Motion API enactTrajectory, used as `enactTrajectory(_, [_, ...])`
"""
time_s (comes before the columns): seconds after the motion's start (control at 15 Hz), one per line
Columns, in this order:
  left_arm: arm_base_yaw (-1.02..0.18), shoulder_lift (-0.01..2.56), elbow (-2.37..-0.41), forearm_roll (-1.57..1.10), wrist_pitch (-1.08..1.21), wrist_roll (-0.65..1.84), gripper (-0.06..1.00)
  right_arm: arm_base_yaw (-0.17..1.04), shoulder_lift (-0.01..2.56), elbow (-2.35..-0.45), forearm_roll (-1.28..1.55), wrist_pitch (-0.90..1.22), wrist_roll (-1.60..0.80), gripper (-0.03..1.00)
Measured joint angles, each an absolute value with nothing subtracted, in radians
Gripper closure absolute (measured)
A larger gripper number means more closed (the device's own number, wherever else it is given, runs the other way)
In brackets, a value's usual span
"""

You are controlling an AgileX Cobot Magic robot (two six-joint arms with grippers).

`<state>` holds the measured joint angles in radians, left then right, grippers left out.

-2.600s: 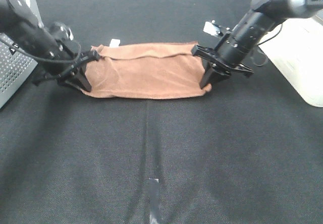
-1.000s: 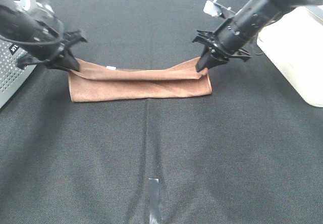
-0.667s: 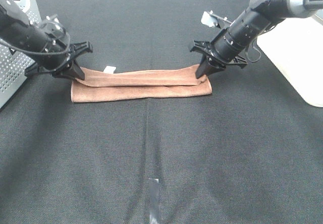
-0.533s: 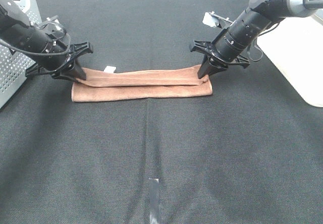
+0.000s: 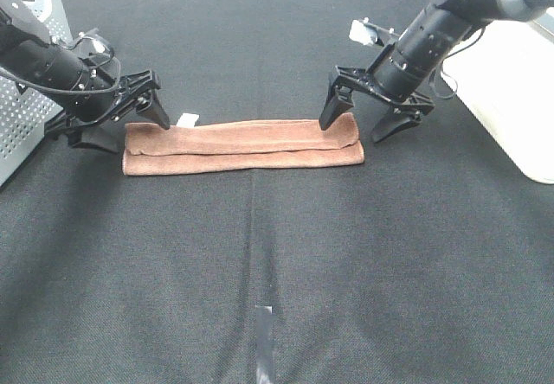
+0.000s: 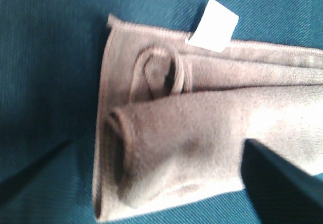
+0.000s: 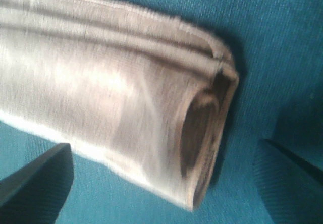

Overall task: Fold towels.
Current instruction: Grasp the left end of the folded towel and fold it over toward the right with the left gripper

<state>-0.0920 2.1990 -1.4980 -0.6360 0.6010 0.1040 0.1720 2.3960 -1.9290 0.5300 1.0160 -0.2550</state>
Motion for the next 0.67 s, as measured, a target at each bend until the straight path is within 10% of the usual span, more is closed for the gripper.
enactTrajectory(0.67, [-0.094,2.252,-1.506,-0.612,0.576,0.106,0.05,0.172,2.396,-1.93,0.51,1.022,-0.255,0.06])
